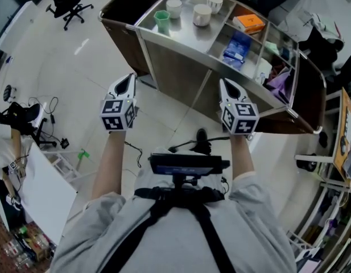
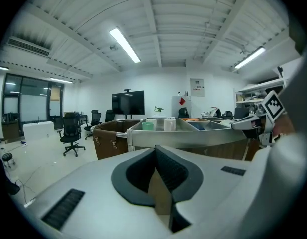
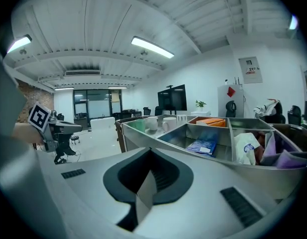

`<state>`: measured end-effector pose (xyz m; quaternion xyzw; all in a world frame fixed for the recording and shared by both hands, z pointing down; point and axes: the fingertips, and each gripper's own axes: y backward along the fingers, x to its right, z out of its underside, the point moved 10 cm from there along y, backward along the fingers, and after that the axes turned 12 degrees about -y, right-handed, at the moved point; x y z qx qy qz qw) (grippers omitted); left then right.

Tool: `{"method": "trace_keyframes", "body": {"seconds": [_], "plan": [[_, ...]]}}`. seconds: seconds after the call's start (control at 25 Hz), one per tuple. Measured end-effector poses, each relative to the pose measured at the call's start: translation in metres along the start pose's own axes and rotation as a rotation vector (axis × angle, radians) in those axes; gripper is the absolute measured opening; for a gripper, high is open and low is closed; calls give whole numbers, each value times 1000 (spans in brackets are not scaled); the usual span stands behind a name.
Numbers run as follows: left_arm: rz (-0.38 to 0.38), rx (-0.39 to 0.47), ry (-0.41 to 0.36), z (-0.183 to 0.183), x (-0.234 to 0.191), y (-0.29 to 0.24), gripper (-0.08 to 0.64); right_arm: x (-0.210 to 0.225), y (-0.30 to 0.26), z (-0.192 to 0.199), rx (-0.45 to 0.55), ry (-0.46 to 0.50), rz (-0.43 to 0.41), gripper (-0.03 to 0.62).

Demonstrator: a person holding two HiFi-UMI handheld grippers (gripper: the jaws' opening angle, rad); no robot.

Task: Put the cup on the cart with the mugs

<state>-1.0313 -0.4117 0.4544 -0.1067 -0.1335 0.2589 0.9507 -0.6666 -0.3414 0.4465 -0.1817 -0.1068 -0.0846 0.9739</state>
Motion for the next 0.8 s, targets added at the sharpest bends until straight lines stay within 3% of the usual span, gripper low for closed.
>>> {"method": "trace_keyframes", "body": {"seconds": [0.8], "plan": [[25, -20, 8, 12, 1, 6, 3, 2, -5, -3, -26, 16, 5, 0]]}}
